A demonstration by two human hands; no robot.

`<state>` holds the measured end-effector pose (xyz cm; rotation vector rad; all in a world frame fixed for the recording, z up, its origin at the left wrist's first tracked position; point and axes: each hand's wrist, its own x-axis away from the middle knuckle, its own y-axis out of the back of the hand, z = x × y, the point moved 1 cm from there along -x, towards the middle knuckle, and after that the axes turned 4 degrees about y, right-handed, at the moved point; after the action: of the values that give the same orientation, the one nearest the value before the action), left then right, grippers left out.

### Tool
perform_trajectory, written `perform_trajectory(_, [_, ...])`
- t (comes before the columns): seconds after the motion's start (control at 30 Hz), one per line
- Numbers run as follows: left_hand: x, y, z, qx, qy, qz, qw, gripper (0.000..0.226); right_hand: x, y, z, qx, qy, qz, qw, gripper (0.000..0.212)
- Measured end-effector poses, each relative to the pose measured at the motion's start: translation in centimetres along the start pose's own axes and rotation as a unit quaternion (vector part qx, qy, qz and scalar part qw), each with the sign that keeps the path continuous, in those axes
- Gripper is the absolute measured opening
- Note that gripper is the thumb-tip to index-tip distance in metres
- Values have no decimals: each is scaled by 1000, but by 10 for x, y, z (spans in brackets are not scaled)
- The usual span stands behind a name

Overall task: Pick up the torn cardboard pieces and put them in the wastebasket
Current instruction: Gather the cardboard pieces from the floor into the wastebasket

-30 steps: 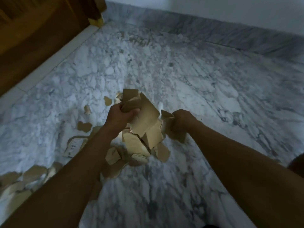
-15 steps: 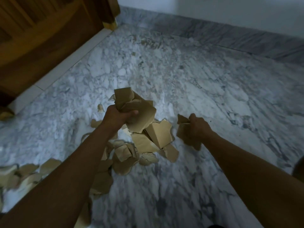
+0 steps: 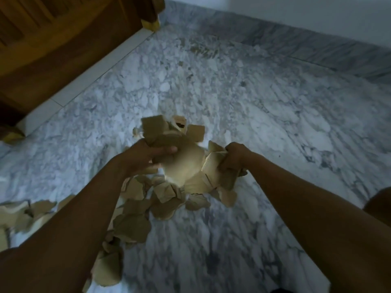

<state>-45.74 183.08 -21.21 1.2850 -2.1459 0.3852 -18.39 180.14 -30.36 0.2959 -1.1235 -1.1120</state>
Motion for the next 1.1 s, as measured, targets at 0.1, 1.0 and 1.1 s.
perform_trajectory(0.1, [-9, -6, 25, -228, 92, 11, 969, 45, -8, -14, -1, 21, 7, -58, 998, 46])
perform_trajectory(1.0, [-24, -38, 66, -235, -38, -161, 958, 40, 32, 37, -3, 136, 107, -162, 972, 30])
perform_trajectory(1.1, [-25, -44, 80, -295, -61, -182, 936, 39, 30, 4, -13, 186, 96, -168, 963, 25])
